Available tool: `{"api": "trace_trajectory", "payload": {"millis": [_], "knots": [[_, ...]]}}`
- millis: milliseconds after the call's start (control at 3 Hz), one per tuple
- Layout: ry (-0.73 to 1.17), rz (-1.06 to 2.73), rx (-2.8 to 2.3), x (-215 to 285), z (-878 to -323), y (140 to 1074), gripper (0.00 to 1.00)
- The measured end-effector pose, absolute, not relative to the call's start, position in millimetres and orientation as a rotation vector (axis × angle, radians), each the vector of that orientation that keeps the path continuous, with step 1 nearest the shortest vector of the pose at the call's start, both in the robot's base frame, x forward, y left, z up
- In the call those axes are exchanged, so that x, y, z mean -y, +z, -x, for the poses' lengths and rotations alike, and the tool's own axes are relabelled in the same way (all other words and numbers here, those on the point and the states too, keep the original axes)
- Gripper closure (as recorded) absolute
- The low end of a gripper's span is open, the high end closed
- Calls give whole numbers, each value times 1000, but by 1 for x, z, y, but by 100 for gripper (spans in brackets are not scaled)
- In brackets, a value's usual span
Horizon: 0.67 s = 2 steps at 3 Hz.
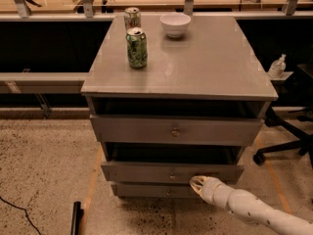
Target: Close middle drawer
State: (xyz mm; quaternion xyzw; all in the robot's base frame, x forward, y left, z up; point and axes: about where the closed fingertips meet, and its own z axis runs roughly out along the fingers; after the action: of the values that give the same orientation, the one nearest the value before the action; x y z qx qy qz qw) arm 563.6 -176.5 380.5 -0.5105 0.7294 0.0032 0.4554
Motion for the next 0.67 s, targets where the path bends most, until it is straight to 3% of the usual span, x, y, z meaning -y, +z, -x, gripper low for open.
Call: {"api": "trace_trajectory", "payload": {"millis": [667], "knots": [[-58, 1285, -1745, 177, -596, 386, 100]]}}
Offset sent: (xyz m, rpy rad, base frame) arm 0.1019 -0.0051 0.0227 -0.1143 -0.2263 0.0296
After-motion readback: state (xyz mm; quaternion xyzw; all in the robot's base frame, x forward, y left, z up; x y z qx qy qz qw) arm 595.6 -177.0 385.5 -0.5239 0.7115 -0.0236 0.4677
